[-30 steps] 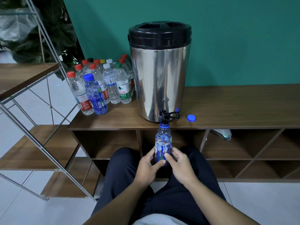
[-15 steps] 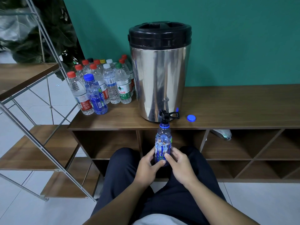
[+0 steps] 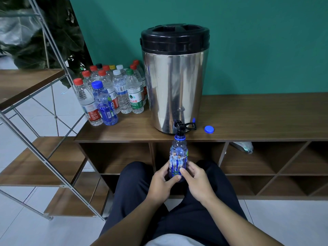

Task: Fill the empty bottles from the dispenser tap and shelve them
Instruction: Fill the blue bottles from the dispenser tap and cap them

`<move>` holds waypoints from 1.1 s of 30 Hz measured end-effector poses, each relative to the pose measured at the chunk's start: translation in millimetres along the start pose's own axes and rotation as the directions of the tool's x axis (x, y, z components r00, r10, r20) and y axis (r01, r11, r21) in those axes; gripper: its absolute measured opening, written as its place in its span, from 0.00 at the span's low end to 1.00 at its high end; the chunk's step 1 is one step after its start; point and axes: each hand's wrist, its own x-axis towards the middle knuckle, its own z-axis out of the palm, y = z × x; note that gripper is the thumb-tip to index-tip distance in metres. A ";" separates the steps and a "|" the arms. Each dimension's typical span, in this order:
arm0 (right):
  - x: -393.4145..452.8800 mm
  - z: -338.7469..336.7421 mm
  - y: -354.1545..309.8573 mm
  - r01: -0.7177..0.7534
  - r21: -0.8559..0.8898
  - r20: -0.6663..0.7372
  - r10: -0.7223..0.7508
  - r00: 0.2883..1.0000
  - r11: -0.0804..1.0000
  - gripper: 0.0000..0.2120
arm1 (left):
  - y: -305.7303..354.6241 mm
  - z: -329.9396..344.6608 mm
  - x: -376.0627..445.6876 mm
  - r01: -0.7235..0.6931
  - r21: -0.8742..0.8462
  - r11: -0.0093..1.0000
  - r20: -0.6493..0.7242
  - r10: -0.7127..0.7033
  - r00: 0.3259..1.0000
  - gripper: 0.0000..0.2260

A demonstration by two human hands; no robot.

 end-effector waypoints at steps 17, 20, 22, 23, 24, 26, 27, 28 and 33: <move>1.5 0.5 3.1 -0.012 -0.007 -0.011 0.012 1.000 1.000 0.16 | -4.0 0.5 1.6 0.008 -0.018 1.000 -0.005 -0.008 1.000 0.25; 1.4 0.3 2.7 -0.007 -0.012 -0.008 0.007 1.000 1.000 0.16 | -3.0 0.3 1.3 0.008 -0.017 1.000 -0.004 -0.008 1.000 0.26; 0.9 0.4 1.6 -0.009 -0.014 -0.007 0.009 1.000 1.000 0.16 | -2.2 0.2 1.4 0.008 -0.014 1.000 -0.004 -0.008 1.000 0.26; 0.6 0.4 1.4 -0.010 -0.014 -0.007 0.010 1.000 1.000 0.16 | -1.8 0.1 1.3 0.007 -0.011 1.000 -0.004 -0.007 1.000 0.26; 0.5 0.3 1.4 -0.010 -0.015 -0.007 0.010 1.000 1.000 0.16 | -1.8 0.0 1.2 0.004 -0.008 1.000 -0.003 -0.004 1.000 0.25; 0.7 0.1 1.7 -0.012 -0.019 -0.008 0.012 1.000 1.000 0.16 | -1.8 0.2 0.6 0.003 -0.009 1.000 -0.001 -0.003 1.000 0.25; 0.9 0.1 1.8 -0.014 -0.018 -0.009 0.014 1.000 1.000 0.16 | -1.3 0.3 0.2 0.004 -0.014 1.000 0.000 -0.004 1.000 0.25; 0.9 0.1 1.8 -0.015 -0.018 -0.009 0.015 1.000 1.000 0.16 | -1.1 0.3 -0.1 0.005 -0.019 1.000 0.002 -0.005 1.000 0.26; 1.2 0.3 1.8 -0.015 -0.018 -0.010 0.015 1.000 1.000 0.16 | -0.1 0.0 -0.1 -0.001 -0.027 1.000 0.004 0.001 1.000 0.26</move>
